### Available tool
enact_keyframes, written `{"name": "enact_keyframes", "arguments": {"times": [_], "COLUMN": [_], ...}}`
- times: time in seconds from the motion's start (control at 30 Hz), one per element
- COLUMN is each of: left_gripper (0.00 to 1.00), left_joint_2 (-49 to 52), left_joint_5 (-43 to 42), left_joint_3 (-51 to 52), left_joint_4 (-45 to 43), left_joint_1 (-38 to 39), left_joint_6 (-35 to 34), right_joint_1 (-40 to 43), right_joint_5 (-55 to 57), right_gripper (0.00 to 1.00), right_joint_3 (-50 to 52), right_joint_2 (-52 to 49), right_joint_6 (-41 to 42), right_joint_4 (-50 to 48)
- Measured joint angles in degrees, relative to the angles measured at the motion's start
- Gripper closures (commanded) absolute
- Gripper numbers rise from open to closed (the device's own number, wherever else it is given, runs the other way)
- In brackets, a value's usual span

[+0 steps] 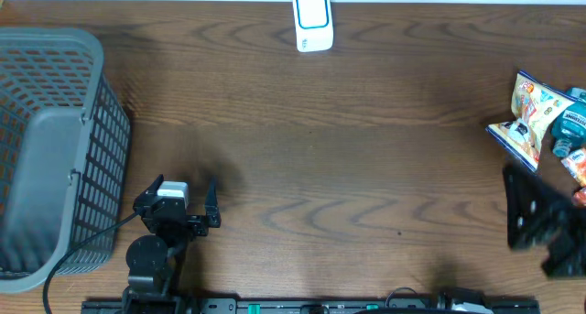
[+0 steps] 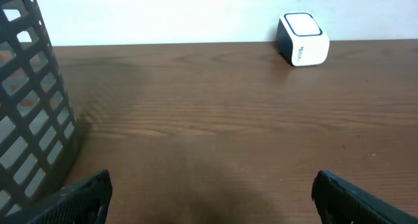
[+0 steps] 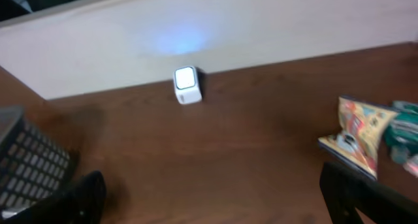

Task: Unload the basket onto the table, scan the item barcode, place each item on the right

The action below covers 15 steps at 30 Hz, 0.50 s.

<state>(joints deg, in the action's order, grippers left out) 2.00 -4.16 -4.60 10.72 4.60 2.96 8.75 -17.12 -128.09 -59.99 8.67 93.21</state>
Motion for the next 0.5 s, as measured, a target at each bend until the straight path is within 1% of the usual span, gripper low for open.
{"name": "enact_keyframes", "arguments": {"times": [0.17, 0.5], "left_gripper": [0.02, 0.02], "left_joint_2": [0.0, 0.0], "left_joint_5": [0.0, 0.0], "left_joint_3": [0.0, 0.0], "left_joint_4": [0.0, 0.0], "left_joint_1": [0.0, 0.0], "left_joint_6": [0.0, 0.0], "right_joint_1": [0.0, 0.0], "right_joint_5": [1.49, 2.64], "right_gripper": [0.01, 0.01], "right_joint_3": [0.0, 0.0], "right_joint_2": [3.06, 6.64], "right_joint_6": [-0.13, -0.13], "right_joint_4": [3.91, 3.89]}}
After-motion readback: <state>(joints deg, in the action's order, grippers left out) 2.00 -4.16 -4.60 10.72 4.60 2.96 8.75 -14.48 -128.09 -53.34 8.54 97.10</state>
